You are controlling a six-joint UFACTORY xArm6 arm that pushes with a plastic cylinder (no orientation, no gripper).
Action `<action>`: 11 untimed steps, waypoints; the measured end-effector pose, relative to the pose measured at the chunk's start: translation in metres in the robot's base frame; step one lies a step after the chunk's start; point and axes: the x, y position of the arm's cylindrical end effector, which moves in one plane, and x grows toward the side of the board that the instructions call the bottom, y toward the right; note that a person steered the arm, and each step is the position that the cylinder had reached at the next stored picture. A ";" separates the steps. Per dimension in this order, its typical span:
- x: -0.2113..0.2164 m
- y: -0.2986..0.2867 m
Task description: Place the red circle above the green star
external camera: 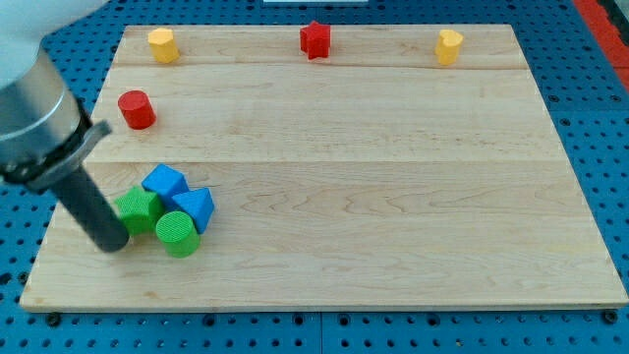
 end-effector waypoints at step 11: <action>-0.090 -0.025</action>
